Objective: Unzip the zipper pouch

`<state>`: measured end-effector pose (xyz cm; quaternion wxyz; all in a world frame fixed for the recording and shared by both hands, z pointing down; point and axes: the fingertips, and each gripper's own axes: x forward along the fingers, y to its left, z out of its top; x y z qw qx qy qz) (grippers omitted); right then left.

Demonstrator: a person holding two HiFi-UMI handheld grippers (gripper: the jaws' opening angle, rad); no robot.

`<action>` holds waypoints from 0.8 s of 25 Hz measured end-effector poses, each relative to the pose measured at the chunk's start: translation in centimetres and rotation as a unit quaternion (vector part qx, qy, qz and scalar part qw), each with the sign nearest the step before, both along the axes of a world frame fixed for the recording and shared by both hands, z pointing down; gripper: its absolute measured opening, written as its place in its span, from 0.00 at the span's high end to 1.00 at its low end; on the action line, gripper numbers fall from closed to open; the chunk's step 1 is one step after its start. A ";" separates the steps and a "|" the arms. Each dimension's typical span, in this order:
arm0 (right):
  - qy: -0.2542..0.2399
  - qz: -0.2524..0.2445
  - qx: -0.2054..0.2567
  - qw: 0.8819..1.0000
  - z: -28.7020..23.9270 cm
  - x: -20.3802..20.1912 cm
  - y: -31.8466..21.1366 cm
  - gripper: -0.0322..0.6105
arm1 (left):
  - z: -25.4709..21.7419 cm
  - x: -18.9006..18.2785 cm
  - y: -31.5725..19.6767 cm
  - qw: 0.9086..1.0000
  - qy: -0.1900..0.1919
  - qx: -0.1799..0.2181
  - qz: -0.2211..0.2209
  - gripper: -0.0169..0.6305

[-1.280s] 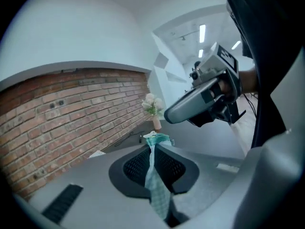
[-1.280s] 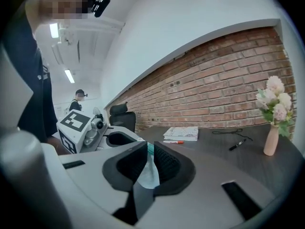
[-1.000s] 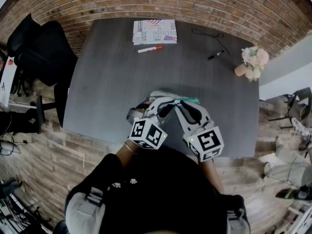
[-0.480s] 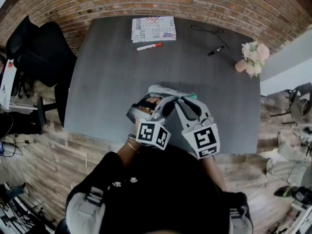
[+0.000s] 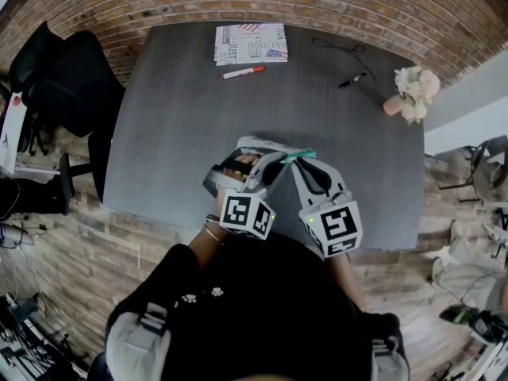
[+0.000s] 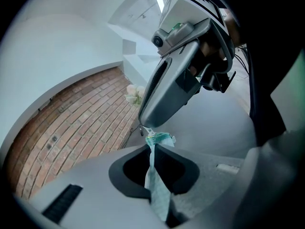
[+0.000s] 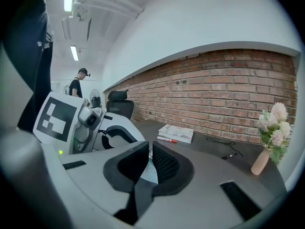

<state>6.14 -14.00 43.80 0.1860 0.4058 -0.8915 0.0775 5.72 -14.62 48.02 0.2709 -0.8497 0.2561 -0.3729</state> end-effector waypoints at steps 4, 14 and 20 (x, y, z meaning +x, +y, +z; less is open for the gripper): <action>0.004 0.003 -0.007 1.000 0.4 0.5 0.1 0.91 | 0.1 -0.1 0.1 1.000 -0.011 0.007 0.002 0.94; -0.019 0.002 -0.019 1.000 0.8 0.5 0.5 0.93 | -0.3 0.5 1.0 0.999 -0.012 0.024 0.024 0.95; -0.006 0.011 -0.009 1.000 0.6 1.1 0.5 0.95 | -0.6 0.8 1.2 1.000 -0.002 0.016 0.026 0.95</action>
